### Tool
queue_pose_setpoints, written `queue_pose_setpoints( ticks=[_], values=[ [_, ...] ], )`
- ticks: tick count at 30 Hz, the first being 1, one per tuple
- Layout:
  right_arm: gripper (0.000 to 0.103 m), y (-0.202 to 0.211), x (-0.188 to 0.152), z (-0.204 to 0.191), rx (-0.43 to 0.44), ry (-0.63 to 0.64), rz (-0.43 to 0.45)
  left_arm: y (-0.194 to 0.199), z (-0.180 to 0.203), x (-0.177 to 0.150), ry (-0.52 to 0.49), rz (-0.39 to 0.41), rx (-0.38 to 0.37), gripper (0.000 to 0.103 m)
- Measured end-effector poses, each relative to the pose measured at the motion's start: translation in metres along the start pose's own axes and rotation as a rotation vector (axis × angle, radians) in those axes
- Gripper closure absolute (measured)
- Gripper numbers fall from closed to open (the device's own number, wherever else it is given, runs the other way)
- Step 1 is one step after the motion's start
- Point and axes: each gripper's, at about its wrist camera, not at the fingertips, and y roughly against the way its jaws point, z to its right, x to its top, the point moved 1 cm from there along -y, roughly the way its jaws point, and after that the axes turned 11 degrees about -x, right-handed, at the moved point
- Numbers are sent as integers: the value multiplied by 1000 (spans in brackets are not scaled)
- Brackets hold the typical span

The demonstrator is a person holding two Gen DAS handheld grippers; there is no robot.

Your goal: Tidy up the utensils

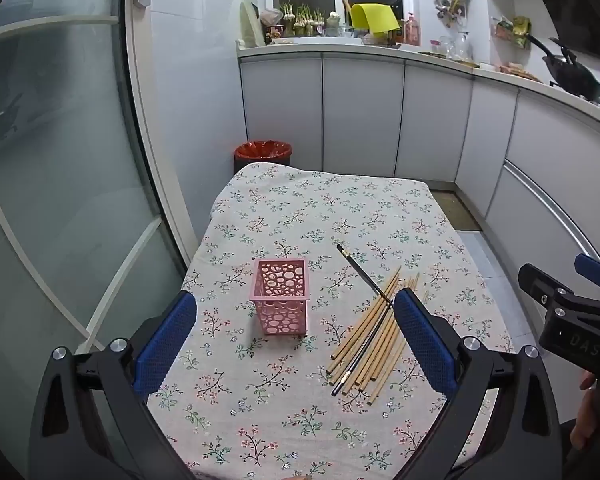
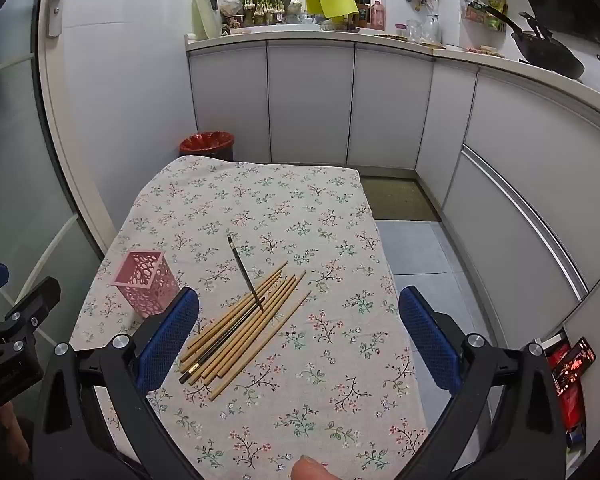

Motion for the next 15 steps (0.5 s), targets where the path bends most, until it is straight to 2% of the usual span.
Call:
queue_pose_setpoints(
  ticks=[15],
  values=[
    [7,-1,2,2,7,-7,-6,5,-4,1,6,-11,3,7]
  ],
)
